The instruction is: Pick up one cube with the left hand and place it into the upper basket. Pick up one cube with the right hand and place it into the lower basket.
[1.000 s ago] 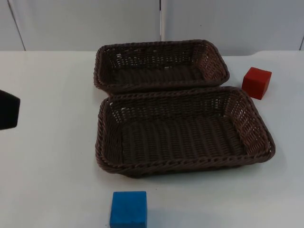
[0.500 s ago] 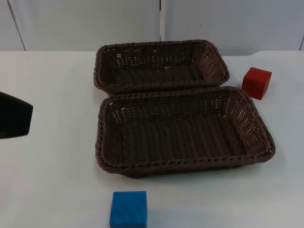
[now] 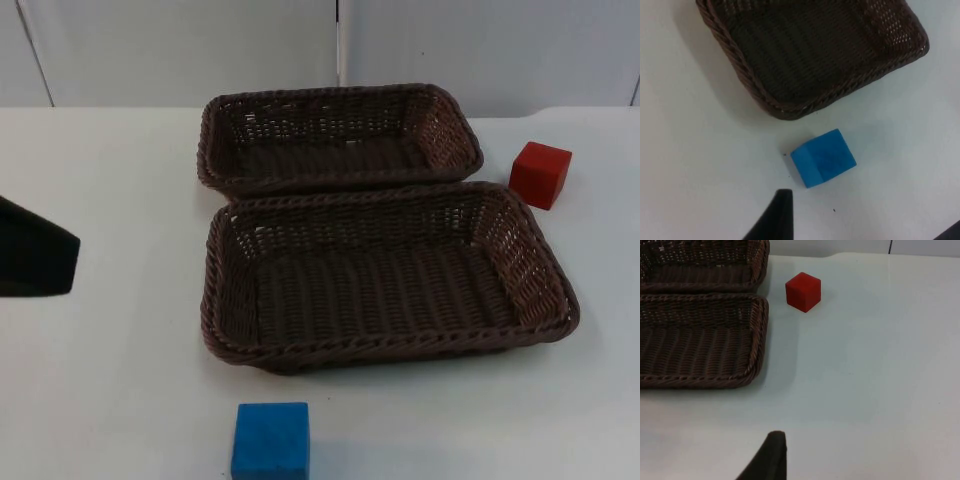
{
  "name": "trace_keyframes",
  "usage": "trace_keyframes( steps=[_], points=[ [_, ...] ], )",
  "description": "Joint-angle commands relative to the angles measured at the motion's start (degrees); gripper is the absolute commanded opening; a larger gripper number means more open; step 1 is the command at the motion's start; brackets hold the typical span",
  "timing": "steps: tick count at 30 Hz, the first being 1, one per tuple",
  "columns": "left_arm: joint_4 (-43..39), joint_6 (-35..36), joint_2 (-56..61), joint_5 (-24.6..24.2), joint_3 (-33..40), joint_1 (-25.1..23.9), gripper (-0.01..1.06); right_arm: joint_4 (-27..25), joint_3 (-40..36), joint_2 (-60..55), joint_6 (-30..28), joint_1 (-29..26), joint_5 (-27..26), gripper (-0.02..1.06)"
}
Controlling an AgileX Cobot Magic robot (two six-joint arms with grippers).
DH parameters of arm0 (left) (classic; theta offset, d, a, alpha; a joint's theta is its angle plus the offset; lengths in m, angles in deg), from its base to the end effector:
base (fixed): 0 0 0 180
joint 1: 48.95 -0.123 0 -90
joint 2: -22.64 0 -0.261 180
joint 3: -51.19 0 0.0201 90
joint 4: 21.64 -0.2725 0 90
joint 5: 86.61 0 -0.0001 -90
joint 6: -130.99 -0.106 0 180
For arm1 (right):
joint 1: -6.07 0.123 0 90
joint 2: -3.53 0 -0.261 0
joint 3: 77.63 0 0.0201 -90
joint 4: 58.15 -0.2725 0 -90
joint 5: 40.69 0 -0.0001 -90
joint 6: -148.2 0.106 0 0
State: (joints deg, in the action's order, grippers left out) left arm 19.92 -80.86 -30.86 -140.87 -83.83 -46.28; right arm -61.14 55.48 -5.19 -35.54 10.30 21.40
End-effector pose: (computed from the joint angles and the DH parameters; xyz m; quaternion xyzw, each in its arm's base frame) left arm 0.1661 -0.0649 0.2397 0.1421 0.9073 -0.2626 0.2960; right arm 0.0488 0.0085 0.2838 -0.0609 0.8534 0.0283 0.5170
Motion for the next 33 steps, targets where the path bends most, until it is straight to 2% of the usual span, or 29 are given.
trace_keyframes(
  steps=[1,13,17,18,22,28,32,33],
  points=[
    [-0.2,-0.4,-3.9,0.2,-0.2,0.4,1.05,-0.2,-0.1,0.2,-0.3,-0.5,-0.2,1.05],
    [-0.6,-0.2,-16.7,4.1,-0.2,1.4,1.05,-0.2,-0.1,0.2,-0.3,-0.5,-0.2,1.05],
    [-3.5,4.9,-20.3,10.7,-0.2,9.2,1.05,-0.2,-0.1,0.2,-0.3,-0.5,-0.2,1.05],
    [-3.5,4.9,-20.3,10.7,-0.2,9.2,1.05,-0.2,-0.1,0.2,-0.3,-0.5,-0.2,1.05],
    [-14.8,18.7,-25.5,19.1,-0.2,19.4,1.05,-0.2,-0.1,0.2,-0.3,-0.5,-0.2,1.05],
    [-15.6,23.0,-30.5,23.7,-0.2,24.9,1.05,-0.2,-0.1,0.2,-0.3,-0.5,-0.2,1.05],
    [-15.4,27.9,-34.8,29.7,-0.2,29.0,1.05,-0.2,-0.1,0.2,-0.3,-0.5,-0.2,1.05],
    [-15.4,27.9,-34.8,29.7,-0.2,29.0,1.05,-0.2,-0.1,0.2,-0.3,-0.5,-0.2,1.05]
  ],
)
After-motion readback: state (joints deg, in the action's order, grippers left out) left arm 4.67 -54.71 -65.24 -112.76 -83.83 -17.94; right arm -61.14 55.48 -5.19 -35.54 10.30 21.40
